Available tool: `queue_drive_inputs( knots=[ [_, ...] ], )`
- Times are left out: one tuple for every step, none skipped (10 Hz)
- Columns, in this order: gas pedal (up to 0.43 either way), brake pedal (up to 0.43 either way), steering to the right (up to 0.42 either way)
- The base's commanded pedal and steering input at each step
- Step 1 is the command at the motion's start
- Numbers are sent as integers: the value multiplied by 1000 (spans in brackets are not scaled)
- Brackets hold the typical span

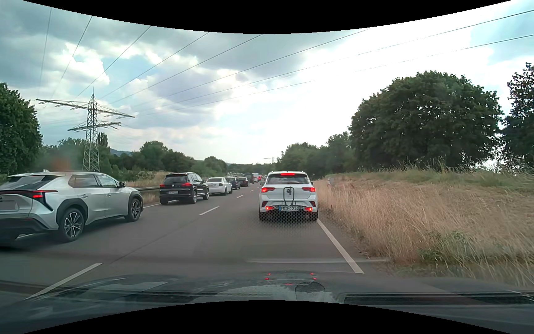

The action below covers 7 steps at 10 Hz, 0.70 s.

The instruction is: Follow the waypoints while adhering to traffic rules and regulations

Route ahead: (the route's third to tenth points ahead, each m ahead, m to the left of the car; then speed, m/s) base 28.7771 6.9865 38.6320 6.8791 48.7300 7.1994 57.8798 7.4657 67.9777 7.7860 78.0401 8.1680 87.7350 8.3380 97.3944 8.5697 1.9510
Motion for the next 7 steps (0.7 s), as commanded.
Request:
queue_drive_inputs(
  knots=[
    [0,91,-5],
    [0,98,-5],
    [0,98,-5],
    [0,110,-5],
    [0,116,-5],
    [0,122,-5],
    [0,128,-5]
  ],
)
